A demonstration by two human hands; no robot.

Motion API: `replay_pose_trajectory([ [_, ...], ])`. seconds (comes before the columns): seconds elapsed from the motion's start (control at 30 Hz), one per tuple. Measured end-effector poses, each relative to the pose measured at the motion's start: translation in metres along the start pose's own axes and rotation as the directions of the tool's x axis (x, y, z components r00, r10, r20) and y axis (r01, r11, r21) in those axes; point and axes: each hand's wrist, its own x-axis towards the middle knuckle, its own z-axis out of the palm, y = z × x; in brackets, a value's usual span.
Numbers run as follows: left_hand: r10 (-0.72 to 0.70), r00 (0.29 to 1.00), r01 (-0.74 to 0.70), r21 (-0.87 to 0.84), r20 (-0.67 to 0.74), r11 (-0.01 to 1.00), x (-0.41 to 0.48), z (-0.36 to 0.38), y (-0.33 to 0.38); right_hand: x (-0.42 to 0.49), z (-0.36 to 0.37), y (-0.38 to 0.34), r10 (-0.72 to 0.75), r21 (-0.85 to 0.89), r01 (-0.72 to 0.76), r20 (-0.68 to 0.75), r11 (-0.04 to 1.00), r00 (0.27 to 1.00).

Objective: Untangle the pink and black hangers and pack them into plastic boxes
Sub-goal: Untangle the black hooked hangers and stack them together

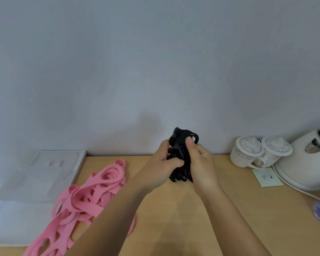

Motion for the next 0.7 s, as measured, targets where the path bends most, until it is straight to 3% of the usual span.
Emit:
replay_pose_trajectory([
  [0.3,0.073,0.978,-0.047,0.134,-0.196,0.99,0.009,0.014,-0.028,0.004,-0.002,0.016,0.093,-0.149,-0.091,0.012,0.985,0.996],
  [0.4,0.093,0.985,-0.064,0.197,-0.144,0.978,0.013,0.014,-0.036,0.008,-0.009,0.026,0.113,-0.195,-0.111,-0.001,0.975,0.994],
  [0.5,0.073,0.997,-0.067,0.149,-0.033,0.987,0.018,0.014,-0.049,0.019,-0.022,0.036,0.084,-0.241,-0.102,-0.084,0.965,0.993],
  [0.6,0.042,0.997,-0.03,0.162,-0.071,0.986,0.03,0.023,-0.061,0.034,-0.033,0.048,0.065,-0.306,-0.11,-0.152,0.946,0.986],
  [0.7,-0.009,0.995,0.042,0.333,-0.1,0.942,0.051,0.035,-0.079,0.049,-0.045,0.058,0.019,-0.419,-0.124,-0.245,0.899,0.969],
])
